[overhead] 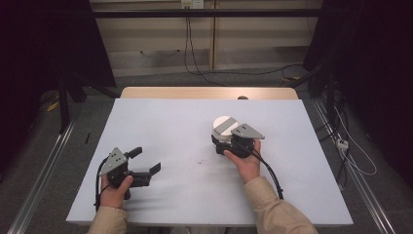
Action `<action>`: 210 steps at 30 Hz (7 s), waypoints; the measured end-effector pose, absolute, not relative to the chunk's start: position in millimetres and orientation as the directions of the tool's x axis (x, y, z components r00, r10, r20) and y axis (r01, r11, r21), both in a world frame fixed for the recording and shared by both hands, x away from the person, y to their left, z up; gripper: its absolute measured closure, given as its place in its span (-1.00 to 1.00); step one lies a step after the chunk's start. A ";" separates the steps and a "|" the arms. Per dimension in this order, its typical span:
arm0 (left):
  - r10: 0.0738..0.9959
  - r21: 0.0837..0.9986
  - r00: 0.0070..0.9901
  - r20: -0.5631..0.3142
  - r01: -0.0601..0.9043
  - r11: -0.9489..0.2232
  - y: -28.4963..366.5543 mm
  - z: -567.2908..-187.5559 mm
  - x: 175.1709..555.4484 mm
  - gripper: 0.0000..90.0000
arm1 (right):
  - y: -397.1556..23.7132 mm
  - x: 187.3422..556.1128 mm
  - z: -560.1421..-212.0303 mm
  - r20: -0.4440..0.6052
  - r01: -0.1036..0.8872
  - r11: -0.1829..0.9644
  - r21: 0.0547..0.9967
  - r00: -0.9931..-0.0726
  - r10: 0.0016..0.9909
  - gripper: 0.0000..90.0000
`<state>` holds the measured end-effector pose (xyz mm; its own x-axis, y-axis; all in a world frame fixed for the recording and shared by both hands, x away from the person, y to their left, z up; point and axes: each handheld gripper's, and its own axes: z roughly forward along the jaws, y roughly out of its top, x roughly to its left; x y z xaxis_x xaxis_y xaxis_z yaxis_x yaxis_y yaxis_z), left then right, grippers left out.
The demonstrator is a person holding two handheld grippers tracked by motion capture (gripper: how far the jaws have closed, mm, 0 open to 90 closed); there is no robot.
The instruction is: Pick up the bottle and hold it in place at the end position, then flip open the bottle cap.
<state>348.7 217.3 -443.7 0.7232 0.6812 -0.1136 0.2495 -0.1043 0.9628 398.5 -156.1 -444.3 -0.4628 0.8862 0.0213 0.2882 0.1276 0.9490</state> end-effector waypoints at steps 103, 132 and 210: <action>0.688 0.959 0.714 -0.132 0.266 -0.093 210.0 -439.7 358.3 -0.91 | -120.6 427.8 -462.4 -0.006 0.253 0.161 0.954 -0.522 0.853 -0.59; 0.631 0.931 0.757 -0.170 0.334 -0.150 153.9 -422.8 390.7 -0.81 | -121.4 429.3 -462.7 0.004 0.263 0.158 0.952 -0.527 0.850 -0.59; 0.570 0.872 0.809 -0.146 0.377 -0.311 81.1 -399.4 427.9 1.00 | -119.1 427.8 -462.8 -0.022 0.257 0.182 0.949 -0.523 0.852 -0.59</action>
<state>427.9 81.1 -399.4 0.8087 0.5699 -0.1456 0.3766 -0.3115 0.8725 427.8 -119.1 -462.8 -0.5225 0.8523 -0.0223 0.2571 0.1824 0.9490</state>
